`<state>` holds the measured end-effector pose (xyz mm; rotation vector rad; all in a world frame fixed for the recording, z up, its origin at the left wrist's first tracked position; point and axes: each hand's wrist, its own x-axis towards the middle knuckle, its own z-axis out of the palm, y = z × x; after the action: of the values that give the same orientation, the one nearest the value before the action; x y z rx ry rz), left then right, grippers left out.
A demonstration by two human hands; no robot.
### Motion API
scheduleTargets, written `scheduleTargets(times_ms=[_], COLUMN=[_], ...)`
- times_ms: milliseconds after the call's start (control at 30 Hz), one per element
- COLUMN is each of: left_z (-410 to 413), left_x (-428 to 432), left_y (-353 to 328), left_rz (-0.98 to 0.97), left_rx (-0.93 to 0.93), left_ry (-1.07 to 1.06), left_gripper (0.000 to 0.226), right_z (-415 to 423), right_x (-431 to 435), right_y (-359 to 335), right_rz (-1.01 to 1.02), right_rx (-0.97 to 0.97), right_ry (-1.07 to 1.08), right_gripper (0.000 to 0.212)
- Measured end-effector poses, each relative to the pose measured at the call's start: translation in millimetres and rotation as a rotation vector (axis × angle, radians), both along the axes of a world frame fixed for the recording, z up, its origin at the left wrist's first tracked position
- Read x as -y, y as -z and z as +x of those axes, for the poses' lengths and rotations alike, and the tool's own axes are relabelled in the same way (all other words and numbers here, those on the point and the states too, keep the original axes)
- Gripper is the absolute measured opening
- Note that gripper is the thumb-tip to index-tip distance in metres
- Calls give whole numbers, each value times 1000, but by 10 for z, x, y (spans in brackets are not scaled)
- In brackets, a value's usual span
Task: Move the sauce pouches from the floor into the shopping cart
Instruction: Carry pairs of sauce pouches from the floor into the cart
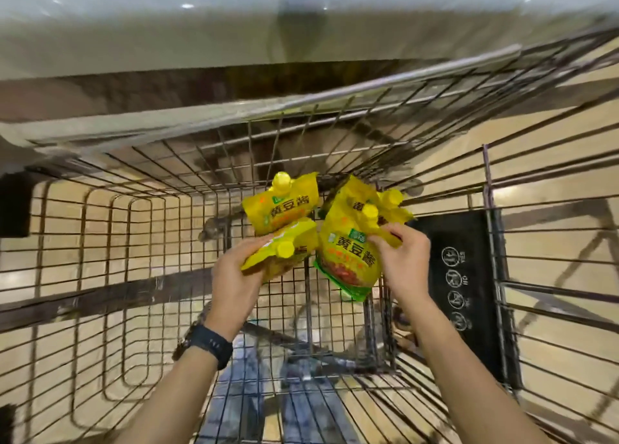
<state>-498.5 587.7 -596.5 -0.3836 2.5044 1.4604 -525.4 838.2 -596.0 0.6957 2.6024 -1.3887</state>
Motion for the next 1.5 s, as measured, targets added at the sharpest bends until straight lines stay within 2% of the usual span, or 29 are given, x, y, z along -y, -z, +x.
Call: scheduleTargets(times_ms=[100,233,333,433,500,600,733,833,933,1167,1367,1500], left_z=[67,143,168,196,215,253,352,469,606,1180,2225,2977], left_x=[-48,-157,-228,-235,-213,-161,8,283,720,2110,3422,4152], left_y=[18,31,-97,-291,-437,-689,-1080,-1416,-1847,-2712,-3185,-3452], left_rz=[21,-78,-83,-128,-166,-248,-359,-499,-618,-768,-893,-999], left_rx=[16,95,136,124,115,115,107,87,87,42,86,173], left_ry=[-125,77,39,29,72,198,268,331,314,98,-143,-290], left_gripper=[40,48,48,44,46,53,67,71,72,76,79,80], right_z=[228,485,521,511,506,564,708,773,717,604,1069,1469], right_x=[-10,-144,-202,-170,-112,-25,243,674,1174,2545,4003,4937], right_y=[-81,127,107,-61,-232,-586,-997,-1331,-1728,-2689,-3334,-3558], right_rz=[-27,97,164,214,222,241,441,553,597,732,768,734], right_rx=[-9,124,181,140,96,64,21,134,145,-78,-325,-385], right_ry=[13,-6,-52,-91,-121,-166,-380,-639,-744,-957,-1166,-1310], right_gripper=[13,17,15,19,27,52,66,75,77,85,84,82])
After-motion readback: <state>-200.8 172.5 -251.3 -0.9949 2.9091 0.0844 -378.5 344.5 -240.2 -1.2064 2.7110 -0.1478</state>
